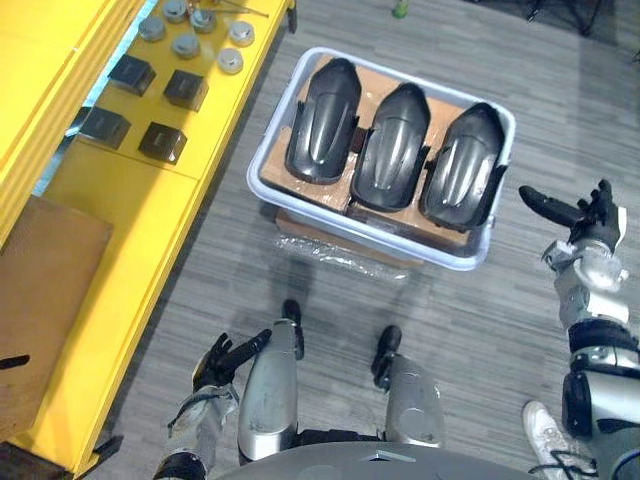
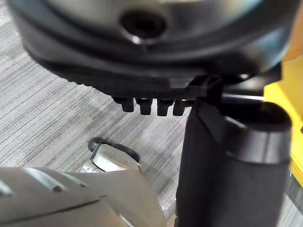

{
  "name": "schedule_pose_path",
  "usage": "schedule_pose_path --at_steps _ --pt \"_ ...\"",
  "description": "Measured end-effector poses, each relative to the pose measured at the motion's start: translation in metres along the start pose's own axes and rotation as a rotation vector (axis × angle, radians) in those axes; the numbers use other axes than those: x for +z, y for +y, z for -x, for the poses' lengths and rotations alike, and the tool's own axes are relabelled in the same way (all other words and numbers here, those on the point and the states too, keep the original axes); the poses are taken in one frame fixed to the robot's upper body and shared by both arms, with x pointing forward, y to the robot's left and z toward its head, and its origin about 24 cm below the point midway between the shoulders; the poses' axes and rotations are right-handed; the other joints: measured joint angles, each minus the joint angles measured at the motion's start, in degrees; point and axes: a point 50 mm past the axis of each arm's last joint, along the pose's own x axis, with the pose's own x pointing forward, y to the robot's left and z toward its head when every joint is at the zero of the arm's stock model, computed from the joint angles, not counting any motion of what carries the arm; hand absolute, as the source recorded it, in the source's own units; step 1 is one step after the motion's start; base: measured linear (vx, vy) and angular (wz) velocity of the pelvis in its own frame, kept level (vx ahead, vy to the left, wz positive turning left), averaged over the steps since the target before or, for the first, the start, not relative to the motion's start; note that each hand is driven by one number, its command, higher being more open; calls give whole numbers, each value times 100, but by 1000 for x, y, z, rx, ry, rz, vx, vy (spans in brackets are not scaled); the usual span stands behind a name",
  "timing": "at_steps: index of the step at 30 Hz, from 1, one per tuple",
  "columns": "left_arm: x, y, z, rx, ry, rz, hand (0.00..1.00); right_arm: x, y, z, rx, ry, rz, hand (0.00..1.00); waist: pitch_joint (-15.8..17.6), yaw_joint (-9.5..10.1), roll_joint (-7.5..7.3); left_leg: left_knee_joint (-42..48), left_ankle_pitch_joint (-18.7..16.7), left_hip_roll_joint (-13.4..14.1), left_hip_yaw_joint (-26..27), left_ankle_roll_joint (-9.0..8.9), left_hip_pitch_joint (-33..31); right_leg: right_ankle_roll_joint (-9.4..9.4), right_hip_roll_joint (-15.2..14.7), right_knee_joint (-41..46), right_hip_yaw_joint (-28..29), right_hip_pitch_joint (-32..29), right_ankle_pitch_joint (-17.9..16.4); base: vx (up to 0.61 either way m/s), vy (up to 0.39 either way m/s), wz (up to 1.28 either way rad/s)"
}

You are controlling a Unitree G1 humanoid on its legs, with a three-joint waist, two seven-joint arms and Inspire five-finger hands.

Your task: Walk over and take three plastic housings, then place them on the shelf

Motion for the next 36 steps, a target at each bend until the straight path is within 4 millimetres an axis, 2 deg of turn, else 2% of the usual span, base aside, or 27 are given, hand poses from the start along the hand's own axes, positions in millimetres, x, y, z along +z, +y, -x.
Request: schedule_pose_path --at_steps 3,8,11,12,16,19,22,26,28,34,36 --pt "3 -9 -4 -11 -2 19 100 13 2 -8 14 11 66 100 137 40 121 62 18 -42 -20 24 -158 -4 -75 219 7 -215 -64 -51 32 5" --pt "9 -22 -7 -54 -22 27 100 38 -6 -18 -5 -10 169 100 242 116 355 213 37 -101 -30 40 -544 -16 -206 623 29 -702 -166 -49 27 4" --pt "4 -35 -7 -91 -18 60 100 65 -14 -24 -22 -44 245 100 284 149 578 344 85 -192 -72 110 -809 -13 -346 988 48 -1025 -297 -45 1 14" --pt "5 -40 -7 -106 -19 70 100 76 -16 -26 -34 -61 276 0 305 171 667 397 93 -219 -97 116 -921 -11 -392 1121 44 -1159 -346 -53 -15 17" --pt "6 -48 -8 -140 -26 73 100 101 -23 -30 -74 -69 295 0 319 287 838 545 117 -278 -208 72 -1275 -50 -494 1512 18 -1553 -536 -63 -36 15" --pt "3 -47 -8 -136 -20 74 100 111 -22 -31 -80 -73 331 0 316 326 878 620 124 -280 -271 58 -1363 -78 -508 1656 -10 -1630 -596 -53 -31 10" --pt "-6 -42 -8 -122 16 65 100 113 -41 -31 -163 -47 407 0 313 445 881 616 144 -286 -319 54 -1434 -124 -535 1769 -52 -1719 -671 -56 -28 7" --pt "-19 -33 -6 -94 71 52 100 111 -46 -32 -175 -21 415 0 313 434 882 571 190 -277 -370 21 -1422 -148 -538 1811 -110 -1712 -711 -31 -17 4" --pt "-19 -33 -6 -98 70 49 100 106 -49 -32 -185 -5 438 0 313 454 882 494 239 -279 -370 7 -1353 -147 -540 1802 -126 -1657 -711 -19 -22 7" --pt "-14 -34 -4 -118 27 52 100 77 -33 -31 -141 72 381 0 311 396 883 150 327 -277 -367 -17 -753 -158 -507 1567 -225 -1079 -734 -2 -9 3" --pt "-13 -35 -3 -125 6 57 100 69 -34 -30 -162 90 365 0 312 371 881 59 347 -276 -394 -31 -610 -155 -490 1450 -292 -894 -731 17 -2 9"
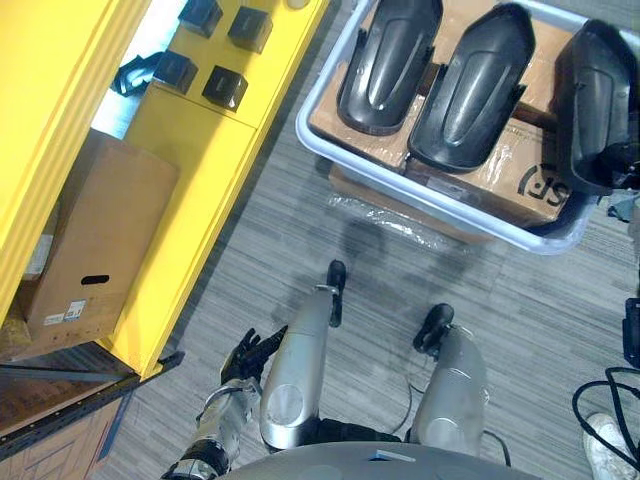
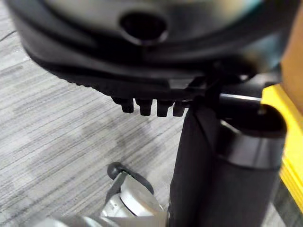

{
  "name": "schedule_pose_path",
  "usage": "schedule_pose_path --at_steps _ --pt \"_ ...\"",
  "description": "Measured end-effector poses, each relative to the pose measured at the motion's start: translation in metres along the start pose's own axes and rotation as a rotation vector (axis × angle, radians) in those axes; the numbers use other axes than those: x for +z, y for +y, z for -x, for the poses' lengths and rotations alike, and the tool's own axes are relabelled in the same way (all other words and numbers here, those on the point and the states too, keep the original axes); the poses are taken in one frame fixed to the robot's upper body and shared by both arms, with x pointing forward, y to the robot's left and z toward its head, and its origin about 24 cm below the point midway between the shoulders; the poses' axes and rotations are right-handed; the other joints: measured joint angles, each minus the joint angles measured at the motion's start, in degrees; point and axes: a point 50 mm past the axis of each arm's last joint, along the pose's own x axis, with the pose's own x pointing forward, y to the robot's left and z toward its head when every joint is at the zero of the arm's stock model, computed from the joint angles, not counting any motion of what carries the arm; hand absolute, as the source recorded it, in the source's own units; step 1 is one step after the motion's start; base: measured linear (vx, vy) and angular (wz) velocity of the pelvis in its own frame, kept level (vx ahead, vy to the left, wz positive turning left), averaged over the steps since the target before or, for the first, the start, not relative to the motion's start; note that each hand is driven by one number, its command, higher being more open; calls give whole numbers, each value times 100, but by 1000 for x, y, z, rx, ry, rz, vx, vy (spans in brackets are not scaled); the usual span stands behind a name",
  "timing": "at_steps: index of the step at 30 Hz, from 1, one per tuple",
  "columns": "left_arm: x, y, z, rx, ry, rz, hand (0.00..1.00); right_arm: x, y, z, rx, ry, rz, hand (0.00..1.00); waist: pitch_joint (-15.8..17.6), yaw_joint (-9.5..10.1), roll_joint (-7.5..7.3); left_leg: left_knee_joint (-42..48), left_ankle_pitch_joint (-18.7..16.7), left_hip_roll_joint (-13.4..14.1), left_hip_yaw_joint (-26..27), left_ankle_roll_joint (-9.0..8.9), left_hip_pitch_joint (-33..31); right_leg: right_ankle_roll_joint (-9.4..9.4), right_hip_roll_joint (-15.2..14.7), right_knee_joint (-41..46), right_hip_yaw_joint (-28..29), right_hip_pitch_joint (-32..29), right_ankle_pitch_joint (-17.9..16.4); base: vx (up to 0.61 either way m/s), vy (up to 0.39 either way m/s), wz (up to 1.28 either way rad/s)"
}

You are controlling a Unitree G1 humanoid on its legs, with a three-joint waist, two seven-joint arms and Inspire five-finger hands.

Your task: Walk over and take three plastic housings, then place them on the shelf

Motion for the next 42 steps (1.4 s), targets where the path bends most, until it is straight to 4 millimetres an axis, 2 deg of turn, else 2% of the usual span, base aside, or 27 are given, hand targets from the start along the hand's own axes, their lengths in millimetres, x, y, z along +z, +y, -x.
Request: schedule_pose_path --at_steps 6,9,12,13,15,16,17,19,20,22,24,25,27,28,30,35,37,42 --pt "-2 4 11 -13 -64 19 100 -32 -2 5 -194 48 -100 0 52 -190 -97 -678 122 5 45 -50 950 137 180 -849 -123 1022 176 82 10 1" --pt "0 7 18 -19 -106 14 100 -26 -6 12 -273 -79 -117 0 10 -299 -186 -1156 218 35 136 -35 1582 181 329 -1485 -173 1662 424 138 -21 -13" --pt "12 11 24 -10 -184 9 100 -14 8 31 -283 -266 -173 0 -190 -416 -489 -1464 245 119 241 -76 1939 162 483 -1958 -187 2025 554 165 -49 -18" --pt "19 11 25 -6 -216 -2 100 -16 13 40 -287 -312 -181 0 -347 -421 -610 -1557 254 142 266 -92 2011 158 528 -2103 -205 2115 579 197 -71 -10" --pt "45 7 30 14 -324 -20 100 -20 30 63 -277 -401 -168 0 -784 -419 -934 -1790 259 190 364 -124 2264 156 610 -2485 -270 2410 640 255 -73 -7" --pt "57 5 32 20 -374 -10 100 -22 36 72 -265 -430 -166 0 -926 -417 -1045 -1863 261 191 379 -131 2371 159 622 -2621 -314 2551 645 218 -46 -1" --pt "66 3 34 20 -412 -1 100 -23 40 77 -257 -448 -167 0 -1017 -419 -1110 -1904 254 191 379 -144 2436 160 638 -2692 -341 2631 645 192 -47 4" --pt "104 -8 47 9 -583 27 100 -20 46 96 -243 -534 -164 0 -1290 -415 -1255 -1996 245 191 378 -157 2625 211 693 -2871 -440 2886 678 156 -66 9" --pt "113 -11 51 10 -629 34 100 -18 47 100 -240 -559 -167 0 -1326 -413 -1260 -2014 244 192 378 -159 2667 216 698 -2878 -471 2929 682 119 -55 7" --pt "144 -24 71 -3 -797 31 100 -2 48 113 -230 -660 -189 0 -1406 -409 -1216 -2136 244 189 390 -159 2857 238 703 -2886 -483 3067 698 80 -26 2" --pt "158 -35 82 -48 -881 29 100 4 49 120 -230 -720 -180 0 -1531 -400 -1161 -2198 244 191 401 -159 2889 250 702 -2927 -489 3086 748 52 17 -2" --pt "165 -45 91 -126 -925 41 100 11 52 127 -210 -764 -197 0 -1575 -392 -1114 -2292 247 197 427 -163 3021 268 704 -2974 -483 3171 807 35 34 -7" --pt "167 -57 96 -236 -933 64 100 15 57 133 -180 -799 -208 0 -1699 -385 -1090 -2374 250 188 452 -167 3082 289 700 -2997 -482 3187 840 16 31 -9" --pt "165 -72 98 -369 -919 82 100 18 66 141 -143 -842 -209 0 -1763 -367 -1095 -2437 258 190 512 -178 3167 286 704 -3051 -470 3228 896 5 34 -14" --pt "159 -89 100 -537 -874 114 100 21 82 154 -58 -883 -217 0 -1862 -394 -1122 -2531 270 181 566 -192 3239 287 692 -3055 -466 3228 902 -12 30 -15" --pt "145 -134 103 -873 -729 79 100 19 127 194 217 -966 -233 0 -2042 -437 -1171 -2799 401 168 664 -223 3359 288 695 -3063 -461 3171 906 -52 -1 -11" --pt "147 -141 107 -968 -736 69 100 14 143 209 345 -972 -243 0 -2056 -469 -1163 -2969 519 152 661 -221 3401 279 694 -3073 -463 3161 912 -75 -7 7" --pt "151 -142 110 -1047 -735 100 100 -5 172 237 546 -935 -217 0 -2171 -485 -1133 -3336 731 43 681 -184 3524 223 660 -3170 -469 3155 951 -73 11 1"
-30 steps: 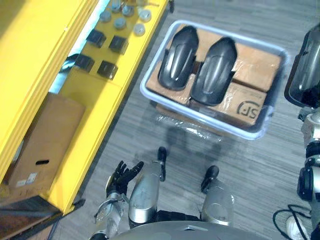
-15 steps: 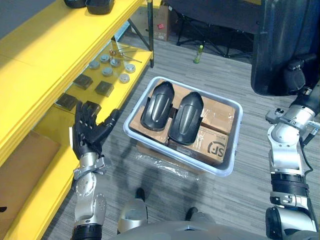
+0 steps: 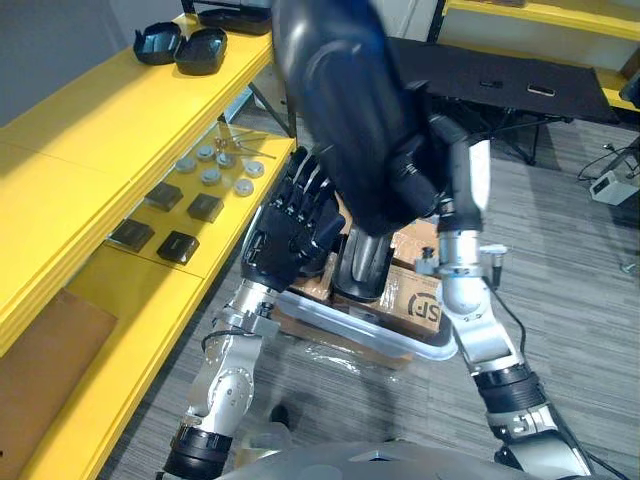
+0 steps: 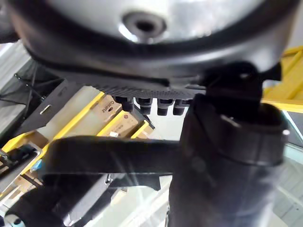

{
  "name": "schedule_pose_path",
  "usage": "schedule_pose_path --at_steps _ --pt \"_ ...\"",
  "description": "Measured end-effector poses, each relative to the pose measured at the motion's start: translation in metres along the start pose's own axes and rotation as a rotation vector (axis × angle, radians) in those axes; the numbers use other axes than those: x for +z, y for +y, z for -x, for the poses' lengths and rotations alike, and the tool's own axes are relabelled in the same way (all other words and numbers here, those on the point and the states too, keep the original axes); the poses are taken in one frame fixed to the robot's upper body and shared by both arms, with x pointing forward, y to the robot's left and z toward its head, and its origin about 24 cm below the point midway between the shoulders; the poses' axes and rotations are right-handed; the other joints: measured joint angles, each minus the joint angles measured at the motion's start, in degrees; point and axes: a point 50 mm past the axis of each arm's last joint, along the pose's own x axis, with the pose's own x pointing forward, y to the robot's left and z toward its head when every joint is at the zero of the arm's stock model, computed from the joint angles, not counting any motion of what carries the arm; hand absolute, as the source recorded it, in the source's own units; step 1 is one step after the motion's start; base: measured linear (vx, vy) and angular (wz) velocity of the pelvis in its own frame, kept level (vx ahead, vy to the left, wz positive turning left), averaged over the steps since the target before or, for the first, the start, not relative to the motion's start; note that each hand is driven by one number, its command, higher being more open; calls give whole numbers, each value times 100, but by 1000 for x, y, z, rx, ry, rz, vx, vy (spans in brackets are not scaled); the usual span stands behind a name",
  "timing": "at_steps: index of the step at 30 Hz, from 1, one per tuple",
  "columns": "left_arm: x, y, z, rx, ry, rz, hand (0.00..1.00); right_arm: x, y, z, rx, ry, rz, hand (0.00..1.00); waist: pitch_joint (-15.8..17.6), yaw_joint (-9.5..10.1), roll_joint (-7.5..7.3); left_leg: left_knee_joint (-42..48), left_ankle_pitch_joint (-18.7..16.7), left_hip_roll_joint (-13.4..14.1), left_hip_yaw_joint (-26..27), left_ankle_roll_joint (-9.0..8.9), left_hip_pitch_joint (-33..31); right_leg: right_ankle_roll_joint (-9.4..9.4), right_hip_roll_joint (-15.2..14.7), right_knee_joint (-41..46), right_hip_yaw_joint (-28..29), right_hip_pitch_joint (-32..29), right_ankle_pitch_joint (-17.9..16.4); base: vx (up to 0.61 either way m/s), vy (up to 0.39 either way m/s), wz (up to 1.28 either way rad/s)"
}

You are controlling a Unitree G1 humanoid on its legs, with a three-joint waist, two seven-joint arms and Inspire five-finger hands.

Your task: Walk over and take three plastic housings, then place them on the shelf

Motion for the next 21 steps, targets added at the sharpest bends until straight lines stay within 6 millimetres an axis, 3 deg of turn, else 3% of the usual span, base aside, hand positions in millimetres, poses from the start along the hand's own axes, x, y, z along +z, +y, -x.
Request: schedule_pose_path --at_steps 5,19,20,21 --pt "-1 -3 0 -36 17 29 100 -2 24 8 85 44 -71 0 -143 -60 -22 -212 100 -59 -8 -16 21 -26 -23 -88 -42 -3 40 -70 21 3" --pt "-3 -11 -5 99 76 -87 100 -10 45 28 151 126 -168 0 -482 -184 22 -214 226 -99 -33 30 19 -48 -21 -99 -72 6 57 0 0 0" --pt "-3 -11 -5 120 77 -93 0 -9 47 30 162 126 -171 0 -497 -198 21 -214 231 -98 -33 30 19 -51 -20 -100 -71 5 59 0 0 0" --pt "-3 -10 -5 147 79 -105 0 -9 51 33 176 129 -176 0 -510 -207 19 -214 236 -95 -33 28 21 -54 -15 -102 -71 7 62 0 0 0"
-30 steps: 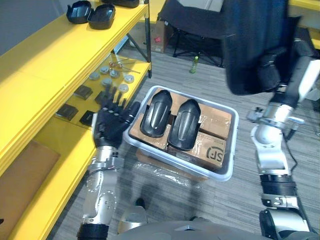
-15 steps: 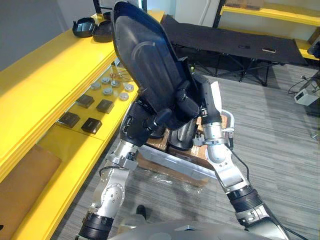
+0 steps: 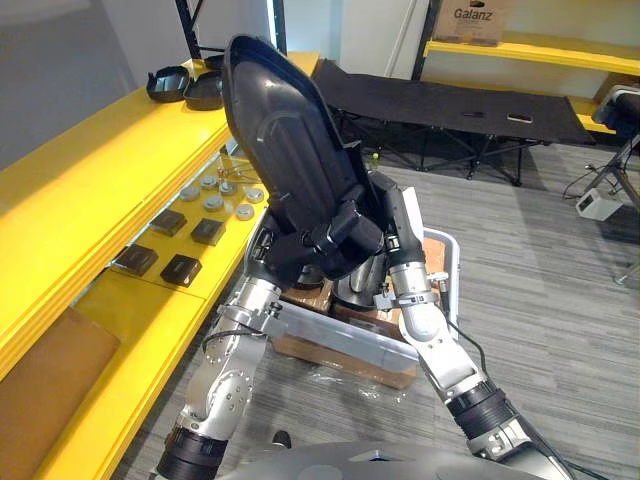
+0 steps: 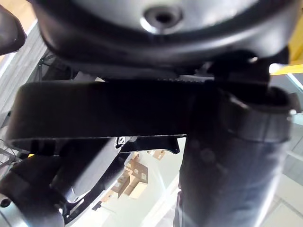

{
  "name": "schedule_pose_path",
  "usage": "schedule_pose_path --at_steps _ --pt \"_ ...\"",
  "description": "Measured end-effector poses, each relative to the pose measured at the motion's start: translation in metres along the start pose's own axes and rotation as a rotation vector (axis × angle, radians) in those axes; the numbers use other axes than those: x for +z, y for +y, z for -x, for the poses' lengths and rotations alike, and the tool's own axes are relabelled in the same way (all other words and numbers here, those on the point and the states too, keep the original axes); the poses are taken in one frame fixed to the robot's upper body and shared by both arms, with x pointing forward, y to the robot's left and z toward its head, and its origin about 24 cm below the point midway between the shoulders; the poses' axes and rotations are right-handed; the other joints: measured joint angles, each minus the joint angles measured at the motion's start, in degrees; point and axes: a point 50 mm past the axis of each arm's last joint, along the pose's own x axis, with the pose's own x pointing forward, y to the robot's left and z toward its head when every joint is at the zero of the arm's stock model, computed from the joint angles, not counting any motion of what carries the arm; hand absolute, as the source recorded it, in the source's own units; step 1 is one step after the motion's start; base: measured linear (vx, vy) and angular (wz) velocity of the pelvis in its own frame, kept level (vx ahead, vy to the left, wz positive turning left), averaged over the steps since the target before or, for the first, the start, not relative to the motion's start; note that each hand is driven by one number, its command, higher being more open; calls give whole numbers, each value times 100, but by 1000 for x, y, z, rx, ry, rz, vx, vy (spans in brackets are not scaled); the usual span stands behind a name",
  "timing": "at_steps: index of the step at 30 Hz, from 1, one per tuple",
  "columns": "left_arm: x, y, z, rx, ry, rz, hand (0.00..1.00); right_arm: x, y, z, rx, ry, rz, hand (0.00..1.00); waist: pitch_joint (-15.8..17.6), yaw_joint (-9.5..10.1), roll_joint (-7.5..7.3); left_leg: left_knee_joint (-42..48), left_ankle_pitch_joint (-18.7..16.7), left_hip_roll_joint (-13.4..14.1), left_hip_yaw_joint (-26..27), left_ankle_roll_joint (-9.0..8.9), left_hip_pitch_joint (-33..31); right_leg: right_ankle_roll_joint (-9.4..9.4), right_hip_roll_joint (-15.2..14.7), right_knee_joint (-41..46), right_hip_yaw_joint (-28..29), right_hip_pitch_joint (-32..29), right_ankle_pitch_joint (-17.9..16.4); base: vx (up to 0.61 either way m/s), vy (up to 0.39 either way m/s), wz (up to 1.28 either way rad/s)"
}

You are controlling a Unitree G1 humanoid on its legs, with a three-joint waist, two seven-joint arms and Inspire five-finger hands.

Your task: Walk over and take three plastic housings, then place them on the shelf

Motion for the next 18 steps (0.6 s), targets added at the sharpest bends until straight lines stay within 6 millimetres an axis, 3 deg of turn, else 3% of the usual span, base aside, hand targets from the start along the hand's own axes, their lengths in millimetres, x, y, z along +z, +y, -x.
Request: schedule_pose_path --at_steps 5,18 --pt "-3 2 0 85 18 -14 0 -8 1 6 -16 43 1 0 -8 27 -10 -3 33 12 -23 -8 -1 -15 19 -16 -23 4 10 -8 0 0" --pt "-11 31 5 273 64 65 0 -6 19 17 34 32 -19 0 -208 28 -131 -1 63 62 -77 -41 -55 -51 106 -168 -83 9 55 -1 0 0"
